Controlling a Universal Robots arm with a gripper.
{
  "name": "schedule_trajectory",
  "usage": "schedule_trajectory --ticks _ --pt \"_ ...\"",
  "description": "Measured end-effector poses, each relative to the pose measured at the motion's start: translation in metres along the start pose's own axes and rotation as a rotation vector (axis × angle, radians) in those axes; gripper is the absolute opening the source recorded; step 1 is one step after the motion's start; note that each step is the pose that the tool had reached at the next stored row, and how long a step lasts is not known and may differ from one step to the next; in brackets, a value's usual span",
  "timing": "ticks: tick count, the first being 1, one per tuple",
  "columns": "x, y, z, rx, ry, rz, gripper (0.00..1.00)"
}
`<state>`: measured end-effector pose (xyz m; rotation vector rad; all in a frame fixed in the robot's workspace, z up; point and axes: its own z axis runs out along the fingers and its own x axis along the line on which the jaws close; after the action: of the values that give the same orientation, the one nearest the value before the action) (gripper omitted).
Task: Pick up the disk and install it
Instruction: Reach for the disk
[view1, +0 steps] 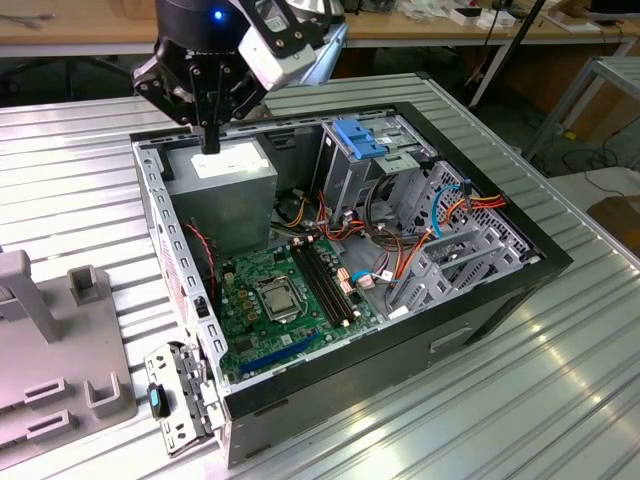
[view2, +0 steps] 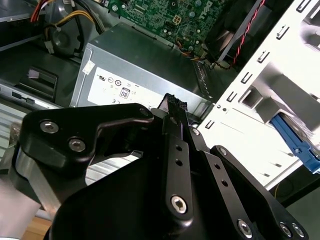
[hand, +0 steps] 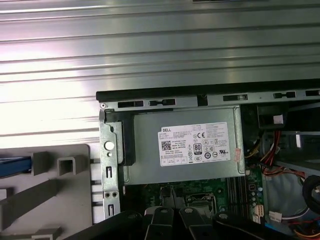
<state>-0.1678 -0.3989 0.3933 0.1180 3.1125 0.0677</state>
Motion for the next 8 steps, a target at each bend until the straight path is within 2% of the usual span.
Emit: schedule_trajectory --ticks 8 --pt "0.0058 -0.0004 -0.0002 0.0 0.0 0.0 0.11"
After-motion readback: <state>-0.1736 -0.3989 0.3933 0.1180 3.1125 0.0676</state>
